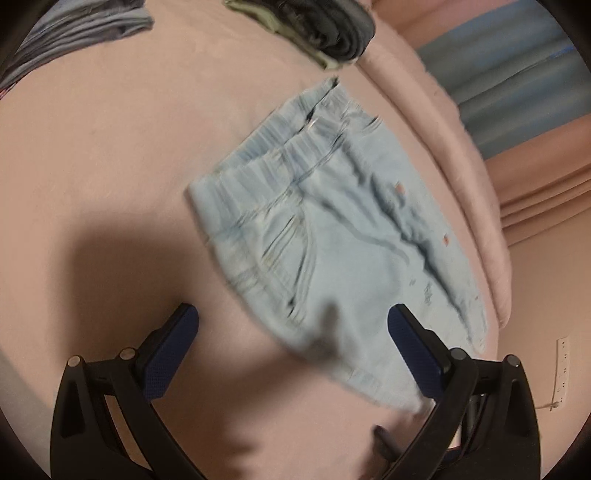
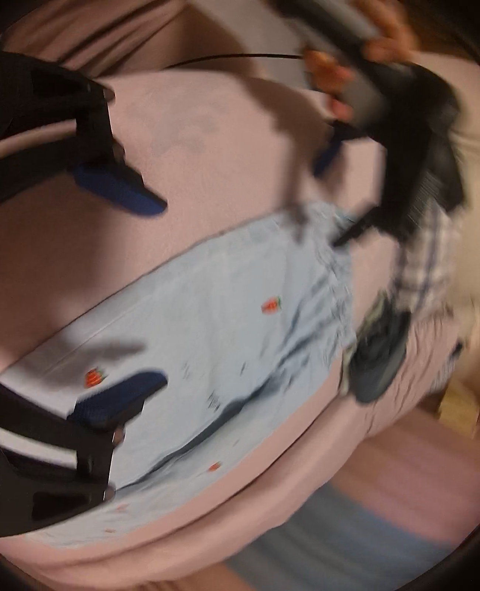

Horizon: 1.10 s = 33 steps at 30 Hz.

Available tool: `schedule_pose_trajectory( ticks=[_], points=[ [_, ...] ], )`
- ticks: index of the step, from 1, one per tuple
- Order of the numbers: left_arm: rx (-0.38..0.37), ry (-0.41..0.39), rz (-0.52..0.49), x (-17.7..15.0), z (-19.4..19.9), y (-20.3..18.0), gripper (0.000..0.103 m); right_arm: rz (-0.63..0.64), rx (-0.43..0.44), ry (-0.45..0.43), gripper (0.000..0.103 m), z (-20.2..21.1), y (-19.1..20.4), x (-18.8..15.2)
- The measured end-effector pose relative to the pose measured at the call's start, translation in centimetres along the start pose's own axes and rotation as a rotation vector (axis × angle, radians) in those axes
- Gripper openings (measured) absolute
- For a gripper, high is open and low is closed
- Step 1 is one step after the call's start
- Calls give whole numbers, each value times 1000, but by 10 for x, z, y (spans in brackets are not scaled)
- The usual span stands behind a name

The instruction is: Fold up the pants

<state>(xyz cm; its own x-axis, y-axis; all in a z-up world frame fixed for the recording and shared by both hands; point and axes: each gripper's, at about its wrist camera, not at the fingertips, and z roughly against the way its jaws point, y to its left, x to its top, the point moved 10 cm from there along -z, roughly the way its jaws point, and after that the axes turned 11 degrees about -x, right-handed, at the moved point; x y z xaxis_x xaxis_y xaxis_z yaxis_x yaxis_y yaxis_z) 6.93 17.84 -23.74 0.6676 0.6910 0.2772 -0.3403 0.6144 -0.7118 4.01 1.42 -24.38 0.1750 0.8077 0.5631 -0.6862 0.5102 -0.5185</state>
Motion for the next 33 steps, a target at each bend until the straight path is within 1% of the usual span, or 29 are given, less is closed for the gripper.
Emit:
schedule_pose_trajectory(
  ticks=[2,3,4,5,6,7,9,10,12,14,15,16,18,19,21,22,23,24,25,26,27,28,29,30,31,33],
  points=[
    [-2,-14,0,6,-8,-1,101,45,-37,-9,73,-9,2,3],
    [5,-26,0,9,-11,-4,96,38,-42,-26,68,-11,-1,8],
    [4,-42,-13,13,-10,-6,78,36,-54,-28,49,-14,-3,12],
    [17,-39,-18,15,-11,-6,61,41,-70,-22,26,-17,-6,15],
    [31,-29,-15,16,-15,-3,31,46,-68,-15,17,-18,-6,17],
    [32,-16,9,17,-16,3,24,44,-59,-9,12,-20,-7,19],
    [-15,-22,48,19,-8,15,22,18,-44,-4,10,-16,-4,22],
    [-18,-31,47,18,-2,15,21,-7,-24,-3,9,-13,-4,24],
    [8,-58,-9,18,14,11,20,-67,14,-14,9,-4,-9,31],
    [7,-57,-46,14,26,9,20,-114,47,-29,9,8,-14,34],
    [23,-53,-62,13,27,10,20,-118,82,7,9,10,-12,31],
    [43,-43,-68,11,27,14,20,-132,108,14,9,12,-8,30],
    [84,-19,-63,6,26,26,21,-117,145,39,9,9,7,23],
    [104,-11,-57,4,24,33,25,-90,151,54,9,7,19,18],
    [113,8,-48,7,18,36,26,-67,146,72,9,-1,29,13],
    [118,14,-61,9,19,33,29,-87,148,80,12,-4,28,12],
    [153,30,-98,11,20,31,33,-134,176,87,16,-4,25,12],
    [182,37,-126,15,22,30,40,-163,205,92,20,-1,22,12],
    [223,35,-163,17,28,27,46,-193,224,87,28,4,16,13],
    [242,25,-198,18,35,24,47,-232,226,72,38,11,5,16],
    [258,4,-247,22,42,17,49,-265,222,55,42,18,-7,16],
    [268,-12,-279,24,47,12,51,-301,217,37,49,25,-19,15],
    [271,-27,-311,26,51,7,52,-353,201,22,52,33,-36,9],
    [265,-40,-347,29,51,-3,55,-410,170,21,52,39,-57,0],
    [253,-43,-367,29,49,-8,58,-479,123,35,52,41,-83,-14],
    [211,-30,-402,25,37,-24,60,-607,25,91,52,42,-127,-49]
  ],
)
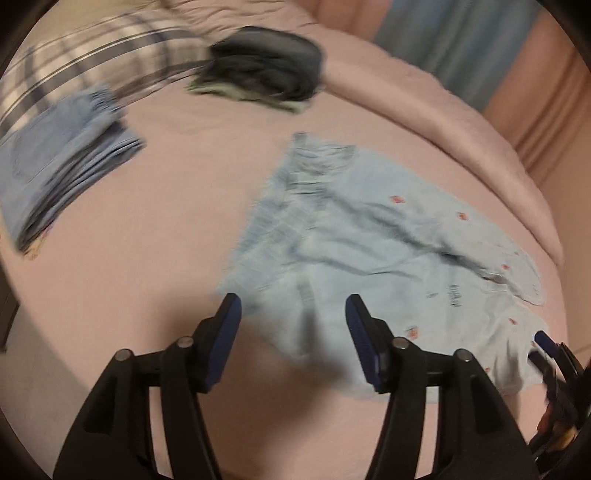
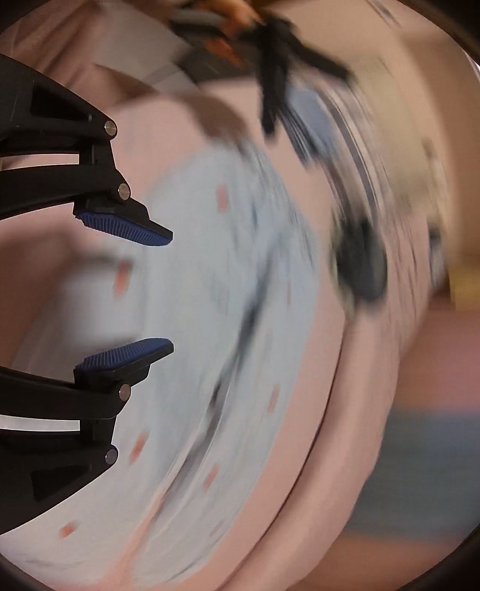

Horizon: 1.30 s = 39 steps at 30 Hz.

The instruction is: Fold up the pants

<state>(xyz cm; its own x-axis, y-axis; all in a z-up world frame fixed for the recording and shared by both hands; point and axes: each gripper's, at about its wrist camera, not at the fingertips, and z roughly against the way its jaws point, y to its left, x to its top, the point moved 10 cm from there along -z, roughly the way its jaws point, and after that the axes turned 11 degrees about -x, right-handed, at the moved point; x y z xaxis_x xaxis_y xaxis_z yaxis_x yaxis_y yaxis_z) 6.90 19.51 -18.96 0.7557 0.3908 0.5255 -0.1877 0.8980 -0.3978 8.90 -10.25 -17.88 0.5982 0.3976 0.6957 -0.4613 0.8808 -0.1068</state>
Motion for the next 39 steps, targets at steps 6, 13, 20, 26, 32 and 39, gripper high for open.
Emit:
schedule_pose_trajectory(
  ticks=[6,13,20,26,32,39],
  points=[
    [-81,71,-119,3,-46,-62,60,-553,-339,73,52,34,-198,-72],
    [-100,140,-256,4,-98,-122,61,-847,-501,163,58,57,-314,-172],
    [-38,206,-313,6,-138,-130,62,-745,-393,172,8,35,-296,-158],
    [18,252,-351,14,-151,-117,71,-708,-541,236,4,65,-321,-176],
    [9,256,-332,19,-148,-108,72,-595,-693,374,19,47,-321,-177],
    [13,232,-381,2,-136,-94,79,-326,-537,183,37,11,-234,-75]
  ],
)
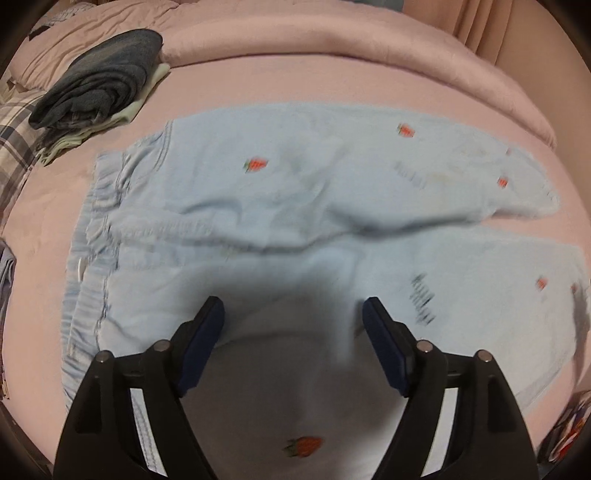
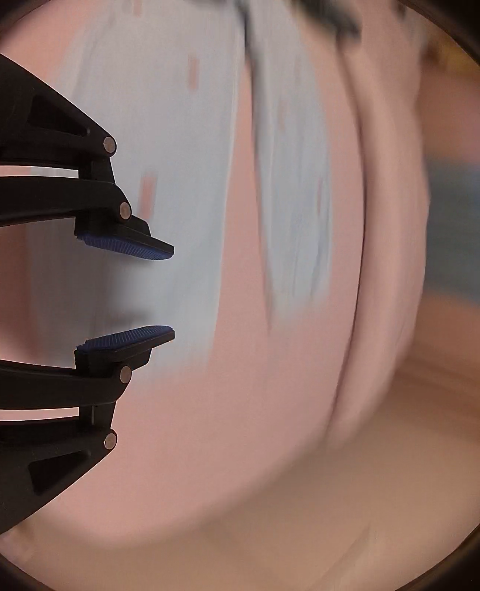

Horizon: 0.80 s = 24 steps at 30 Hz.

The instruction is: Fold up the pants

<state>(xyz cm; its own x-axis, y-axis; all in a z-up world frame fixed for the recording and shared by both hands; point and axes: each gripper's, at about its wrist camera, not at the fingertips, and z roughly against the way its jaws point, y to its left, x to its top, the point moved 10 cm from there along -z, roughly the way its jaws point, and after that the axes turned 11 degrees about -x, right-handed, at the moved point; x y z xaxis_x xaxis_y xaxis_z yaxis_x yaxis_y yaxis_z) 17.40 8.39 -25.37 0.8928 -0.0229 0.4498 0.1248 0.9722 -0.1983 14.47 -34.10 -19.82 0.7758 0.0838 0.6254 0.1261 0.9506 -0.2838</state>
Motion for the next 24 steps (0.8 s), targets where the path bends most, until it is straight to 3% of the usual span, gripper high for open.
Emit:
schedule_pose_trajectory(
  ticks=[2,3,4,5,7,10,14,16,19,24],
  points=[
    [-1,-29,-29,-8,-4,3,82,71,203,33,38,-7,62,-5],
    [-4,-39,-53,-9,-3,2,83,120,251,79,38,-16,85,-14],
    [-7,-25,-76,-9,-2,1,83,183,265,143,40,-29,104,-28],
    [-20,-12,-82,-9,1,0,83,236,216,121,41,-34,111,-28],
    [-89,-4,-65,-3,10,2,82,278,214,110,41,-29,116,-15],
    [-143,-58,-30,23,29,20,82,256,325,69,42,-18,126,22],
    [-98,-102,11,68,34,61,82,343,400,-67,46,-24,163,92],
    [-40,-93,12,89,26,88,82,388,436,-111,46,-19,194,111],
    [-8,-59,-23,116,13,120,82,476,492,-133,46,-33,244,146],
    [-39,19,-115,131,-9,145,82,634,520,-114,46,-58,299,171]
  ],
)
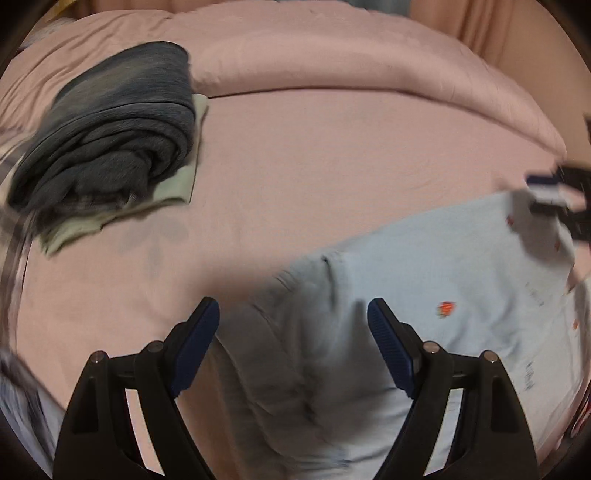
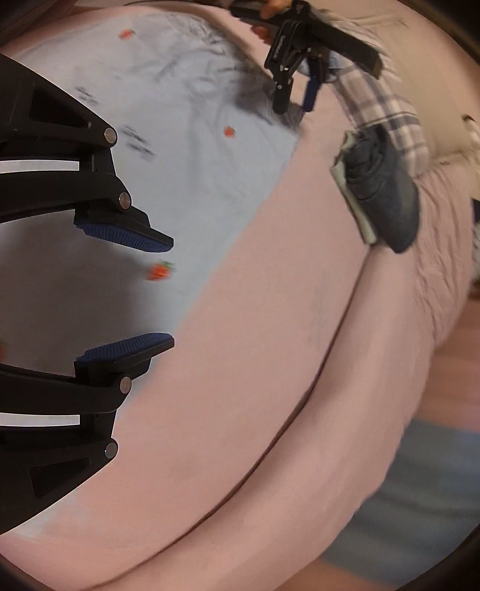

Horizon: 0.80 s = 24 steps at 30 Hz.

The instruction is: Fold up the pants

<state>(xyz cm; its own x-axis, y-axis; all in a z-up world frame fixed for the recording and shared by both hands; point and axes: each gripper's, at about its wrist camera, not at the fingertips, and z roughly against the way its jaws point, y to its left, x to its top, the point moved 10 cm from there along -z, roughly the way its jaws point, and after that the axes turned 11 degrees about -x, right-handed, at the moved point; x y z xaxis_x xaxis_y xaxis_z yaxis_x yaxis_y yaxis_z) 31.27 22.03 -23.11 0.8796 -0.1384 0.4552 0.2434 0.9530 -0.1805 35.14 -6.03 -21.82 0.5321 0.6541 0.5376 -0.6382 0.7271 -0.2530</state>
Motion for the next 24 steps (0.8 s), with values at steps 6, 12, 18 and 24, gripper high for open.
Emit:
schedule_pose_trajectory(
  ticks=[6,12,18,24],
  points=[
    [-113,148,-8,-6,-28,23,80,74,74,155,46,-38,1,-8],
    [-157,111,-54,-3,-19,11,31,258,38,199,4,-39,28,-19],
    [-125,89,-47,-15,-14,9,31,230,-77,162,3,-47,19,8],
    [-112,111,-27,-10,-9,5,43,226,-43,189,9,-47,24,-8]
  ],
)
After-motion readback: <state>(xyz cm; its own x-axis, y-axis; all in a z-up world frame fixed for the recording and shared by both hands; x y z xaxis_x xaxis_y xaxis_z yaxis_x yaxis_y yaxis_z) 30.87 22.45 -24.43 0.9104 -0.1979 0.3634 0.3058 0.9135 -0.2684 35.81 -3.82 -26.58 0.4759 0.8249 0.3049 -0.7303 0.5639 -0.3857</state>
